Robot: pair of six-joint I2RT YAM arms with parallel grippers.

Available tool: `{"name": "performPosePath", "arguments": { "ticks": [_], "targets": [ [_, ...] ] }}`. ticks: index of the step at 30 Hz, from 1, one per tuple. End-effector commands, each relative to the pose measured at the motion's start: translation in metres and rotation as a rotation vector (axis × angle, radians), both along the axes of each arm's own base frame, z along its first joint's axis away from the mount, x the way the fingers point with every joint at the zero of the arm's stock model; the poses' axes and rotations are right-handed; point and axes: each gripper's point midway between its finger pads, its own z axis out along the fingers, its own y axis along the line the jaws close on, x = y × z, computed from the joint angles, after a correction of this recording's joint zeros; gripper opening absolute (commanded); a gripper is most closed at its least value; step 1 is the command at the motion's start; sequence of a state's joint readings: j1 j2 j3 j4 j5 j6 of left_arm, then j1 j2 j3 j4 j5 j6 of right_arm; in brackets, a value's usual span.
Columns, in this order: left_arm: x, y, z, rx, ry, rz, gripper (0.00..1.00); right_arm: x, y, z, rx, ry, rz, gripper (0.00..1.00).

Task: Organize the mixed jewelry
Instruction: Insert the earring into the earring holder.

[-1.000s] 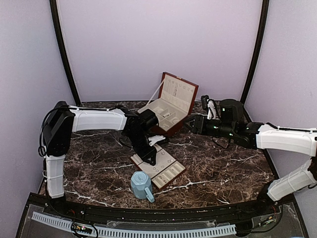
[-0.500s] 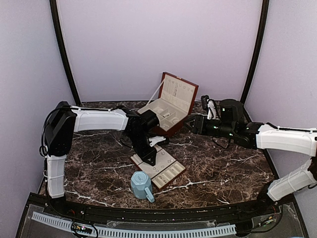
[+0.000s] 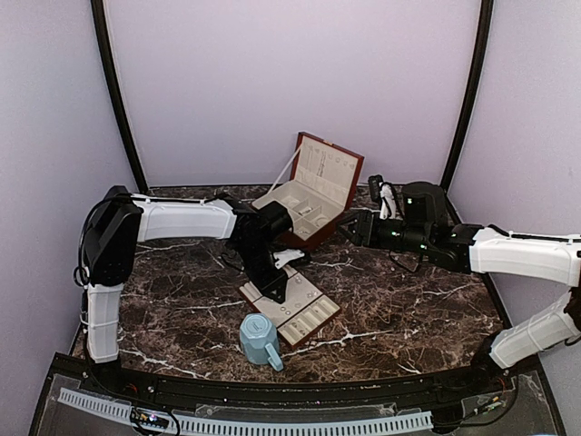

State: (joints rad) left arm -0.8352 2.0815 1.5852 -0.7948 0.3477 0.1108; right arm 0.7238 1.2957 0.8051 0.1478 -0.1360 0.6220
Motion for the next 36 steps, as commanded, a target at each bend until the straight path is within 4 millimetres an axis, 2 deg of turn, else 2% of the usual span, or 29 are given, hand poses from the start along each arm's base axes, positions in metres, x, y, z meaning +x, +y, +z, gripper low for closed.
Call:
{"name": "performPosePath", "arguments": {
  "ticks": [1,22,36],
  "targets": [
    [-0.0023,-0.0020,0.0057,-0.002,0.001,-0.020,0.03,0.0022,-0.0025,0.0031,-0.001,-0.020,-0.008,0.49],
    [-0.0034,0.0007,0.0005,0.030,-0.003,-0.030,0.03,0.0022,-0.0041,0.0021,-0.008,-0.022,-0.013,0.49],
    [-0.0009,0.0048,0.0044,0.065,-0.020,-0.048,0.02,0.0021,-0.0037,0.0005,-0.008,-0.020,-0.012,0.49]
  ]
}}
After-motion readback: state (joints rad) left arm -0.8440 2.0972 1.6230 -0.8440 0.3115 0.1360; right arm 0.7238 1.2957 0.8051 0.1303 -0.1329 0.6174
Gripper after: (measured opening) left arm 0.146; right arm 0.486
